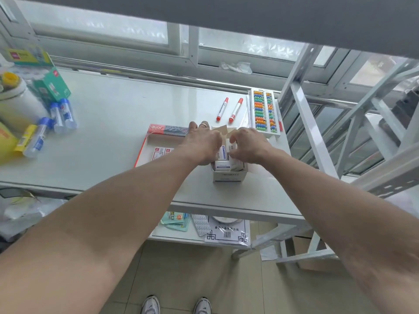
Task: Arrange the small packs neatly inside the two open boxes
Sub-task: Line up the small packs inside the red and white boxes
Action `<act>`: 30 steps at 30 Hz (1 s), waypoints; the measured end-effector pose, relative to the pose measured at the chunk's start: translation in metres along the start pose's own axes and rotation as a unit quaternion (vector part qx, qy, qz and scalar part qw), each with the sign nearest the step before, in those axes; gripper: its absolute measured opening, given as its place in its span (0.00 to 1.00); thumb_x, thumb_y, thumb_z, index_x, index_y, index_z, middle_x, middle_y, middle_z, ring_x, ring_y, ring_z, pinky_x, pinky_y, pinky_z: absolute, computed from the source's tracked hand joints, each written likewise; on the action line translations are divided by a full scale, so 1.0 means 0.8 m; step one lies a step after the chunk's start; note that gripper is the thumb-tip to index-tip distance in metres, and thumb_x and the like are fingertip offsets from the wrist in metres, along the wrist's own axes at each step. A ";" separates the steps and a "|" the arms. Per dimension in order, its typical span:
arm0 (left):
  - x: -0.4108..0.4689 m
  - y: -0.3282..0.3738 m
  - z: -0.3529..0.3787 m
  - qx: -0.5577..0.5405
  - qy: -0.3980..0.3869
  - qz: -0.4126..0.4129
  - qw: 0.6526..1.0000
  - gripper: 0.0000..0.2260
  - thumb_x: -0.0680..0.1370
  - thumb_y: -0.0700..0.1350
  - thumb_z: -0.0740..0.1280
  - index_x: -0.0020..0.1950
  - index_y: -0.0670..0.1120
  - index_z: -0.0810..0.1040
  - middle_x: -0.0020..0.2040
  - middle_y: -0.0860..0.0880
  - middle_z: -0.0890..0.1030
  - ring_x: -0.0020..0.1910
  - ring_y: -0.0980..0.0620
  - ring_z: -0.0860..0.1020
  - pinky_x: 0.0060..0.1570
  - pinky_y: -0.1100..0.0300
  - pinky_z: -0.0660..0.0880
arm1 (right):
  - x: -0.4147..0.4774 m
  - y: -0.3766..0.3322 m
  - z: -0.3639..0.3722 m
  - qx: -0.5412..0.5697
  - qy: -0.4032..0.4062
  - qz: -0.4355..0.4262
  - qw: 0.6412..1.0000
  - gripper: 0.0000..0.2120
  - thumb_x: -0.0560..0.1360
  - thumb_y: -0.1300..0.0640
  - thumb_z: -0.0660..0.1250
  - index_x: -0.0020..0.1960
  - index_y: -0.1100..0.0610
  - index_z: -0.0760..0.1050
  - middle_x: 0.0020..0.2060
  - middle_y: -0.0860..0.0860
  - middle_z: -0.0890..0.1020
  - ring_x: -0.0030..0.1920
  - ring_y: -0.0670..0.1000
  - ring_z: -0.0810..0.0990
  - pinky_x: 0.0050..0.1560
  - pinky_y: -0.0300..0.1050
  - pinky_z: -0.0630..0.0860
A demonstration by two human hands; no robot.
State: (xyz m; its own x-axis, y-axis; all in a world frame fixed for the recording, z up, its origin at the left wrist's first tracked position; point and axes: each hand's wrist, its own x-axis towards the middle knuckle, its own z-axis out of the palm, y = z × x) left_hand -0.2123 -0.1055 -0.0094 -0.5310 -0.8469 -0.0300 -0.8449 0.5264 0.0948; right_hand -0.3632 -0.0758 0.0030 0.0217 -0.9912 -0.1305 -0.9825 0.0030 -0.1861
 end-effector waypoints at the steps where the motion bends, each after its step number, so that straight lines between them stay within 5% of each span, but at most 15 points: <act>1: 0.000 -0.002 0.001 -0.010 0.006 -0.006 1.000 0.10 0.71 0.48 0.71 0.52 0.54 0.83 0.45 0.48 0.81 0.60 0.46 0.71 0.57 0.46 0.61 | 0.002 -0.001 0.000 -0.001 -0.006 0.005 1.000 0.16 0.70 0.55 0.71 0.56 0.58 0.82 0.53 0.55 0.85 0.52 0.57 0.82 0.52 0.55 0.82; 12: 0.007 0.002 0.005 0.011 -0.003 -0.038 0.999 0.10 0.73 0.45 0.68 0.53 0.52 0.82 0.48 0.47 0.82 0.62 0.45 0.70 0.56 0.47 0.63 | 0.014 0.007 -0.002 0.015 -0.052 0.003 0.999 0.14 0.67 0.53 0.74 0.50 0.59 0.83 0.46 0.56 0.87 0.46 0.57 0.85 0.47 0.56 0.85; 19: -0.009 -0.004 -0.010 -0.120 0.030 -0.032 0.992 0.11 0.75 0.51 0.68 0.57 0.56 0.81 0.54 0.51 0.83 0.63 0.48 0.72 0.62 0.47 0.65 | -0.016 0.020 -0.017 0.081 -0.031 -0.071 0.994 0.19 0.71 0.52 0.76 0.61 0.56 0.81 0.61 0.53 0.82 0.60 0.55 0.79 0.58 0.48 0.74; 24: -0.026 -0.001 -0.021 -0.162 -0.078 0.024 0.983 0.14 0.71 0.54 0.70 0.55 0.56 0.83 0.53 0.58 0.84 0.61 0.52 0.72 0.62 0.46 0.60 | -0.024 0.020 -0.016 0.054 -0.112 -0.085 0.989 0.26 0.67 0.53 0.78 0.64 0.56 0.81 0.60 0.52 0.84 0.56 0.54 0.80 0.51 0.46 0.75; 30: -0.027 0.003 -0.023 -0.135 -0.103 0.052 0.984 0.14 0.70 0.58 0.71 0.52 0.54 0.84 0.49 0.59 0.85 0.56 0.53 0.75 0.62 0.45 0.60 | -0.023 0.019 -0.017 0.022 -0.102 -0.107 0.989 0.24 0.66 0.52 0.78 0.60 0.58 0.83 0.52 0.54 0.86 0.52 0.57 0.82 0.51 0.56 0.82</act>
State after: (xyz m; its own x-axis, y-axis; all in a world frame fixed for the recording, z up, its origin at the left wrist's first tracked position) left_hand -0.2012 -0.0874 0.0098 -0.6390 -0.7416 -0.2043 -0.7522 0.5469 0.3677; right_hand -0.3808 -0.0592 0.0158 0.2689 -0.9229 -0.2757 -0.9425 -0.1931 -0.2727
